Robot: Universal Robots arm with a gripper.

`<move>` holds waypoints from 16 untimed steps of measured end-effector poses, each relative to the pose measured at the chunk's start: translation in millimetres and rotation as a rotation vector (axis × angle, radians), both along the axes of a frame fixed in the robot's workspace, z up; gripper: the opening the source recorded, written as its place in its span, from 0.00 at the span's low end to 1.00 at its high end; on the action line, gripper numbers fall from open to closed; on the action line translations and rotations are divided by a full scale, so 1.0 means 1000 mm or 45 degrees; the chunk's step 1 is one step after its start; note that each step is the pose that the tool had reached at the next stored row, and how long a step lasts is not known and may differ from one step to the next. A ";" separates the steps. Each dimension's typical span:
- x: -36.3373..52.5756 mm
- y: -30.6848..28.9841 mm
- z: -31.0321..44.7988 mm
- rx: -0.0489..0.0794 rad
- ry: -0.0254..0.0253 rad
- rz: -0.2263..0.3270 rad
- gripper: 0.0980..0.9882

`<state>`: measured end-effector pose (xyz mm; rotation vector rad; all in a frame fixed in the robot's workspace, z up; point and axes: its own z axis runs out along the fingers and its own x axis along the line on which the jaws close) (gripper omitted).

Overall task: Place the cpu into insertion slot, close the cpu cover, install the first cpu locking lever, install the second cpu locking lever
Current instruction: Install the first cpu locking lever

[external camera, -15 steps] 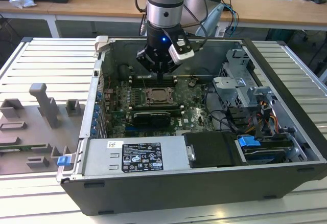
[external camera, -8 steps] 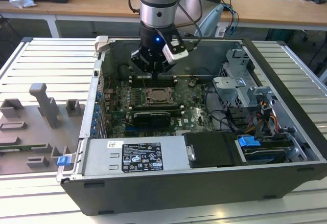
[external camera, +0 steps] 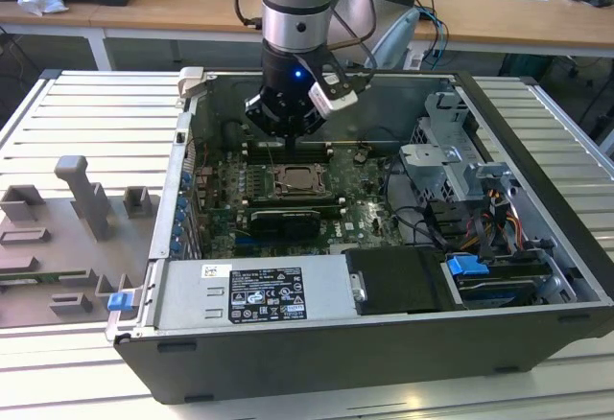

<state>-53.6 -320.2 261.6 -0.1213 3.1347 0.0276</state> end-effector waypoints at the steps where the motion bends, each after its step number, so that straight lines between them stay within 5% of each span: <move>1: -0.0027 0.0000 0.0001 0.000 0.0002 0.000 0.01; 8: -0.0110 0.0000 0.0030 0.000 0.0000 0.000 0.01; 16: -0.0380 0.0003 0.0027 0.000 -0.0005 0.000 0.01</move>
